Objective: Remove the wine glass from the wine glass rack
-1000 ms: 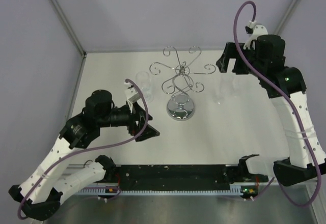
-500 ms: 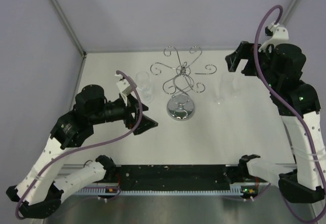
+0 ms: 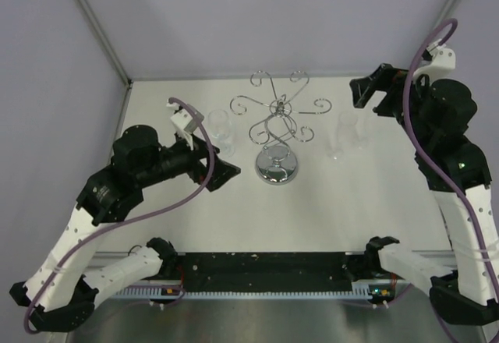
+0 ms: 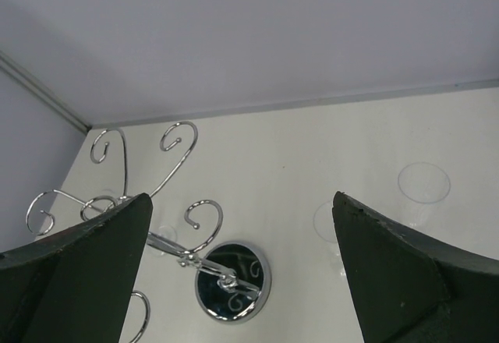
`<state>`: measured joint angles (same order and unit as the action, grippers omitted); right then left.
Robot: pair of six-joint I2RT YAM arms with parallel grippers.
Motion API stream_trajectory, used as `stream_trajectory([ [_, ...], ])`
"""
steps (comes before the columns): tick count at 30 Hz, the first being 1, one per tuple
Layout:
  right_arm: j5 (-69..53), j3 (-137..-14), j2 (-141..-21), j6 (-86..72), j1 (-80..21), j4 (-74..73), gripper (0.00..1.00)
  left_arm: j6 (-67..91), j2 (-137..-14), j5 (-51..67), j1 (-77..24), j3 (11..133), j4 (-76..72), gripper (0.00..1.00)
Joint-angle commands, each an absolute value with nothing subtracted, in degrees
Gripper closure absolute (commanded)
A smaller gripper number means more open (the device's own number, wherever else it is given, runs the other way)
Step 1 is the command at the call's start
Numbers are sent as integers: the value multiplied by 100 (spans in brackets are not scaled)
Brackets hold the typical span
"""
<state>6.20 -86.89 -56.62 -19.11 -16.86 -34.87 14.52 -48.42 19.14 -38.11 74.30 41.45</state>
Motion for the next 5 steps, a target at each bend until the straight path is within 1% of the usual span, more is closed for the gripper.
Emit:
stream_trajectory([
  [1,343,-9157,-5800,-1749,-1766,-3426,1,1529,-4887,1679,-3832,7567,3700,2],
  [3,727,-9141,-5792,-1793,-1924,-3341,1,1529,-4878,1653,-3841,7567,3726,2],
  [5,931,-8870,-5626,-1784,-1995,-3130,1,1512,-4825,1609,-3832,7567,3753,2],
])
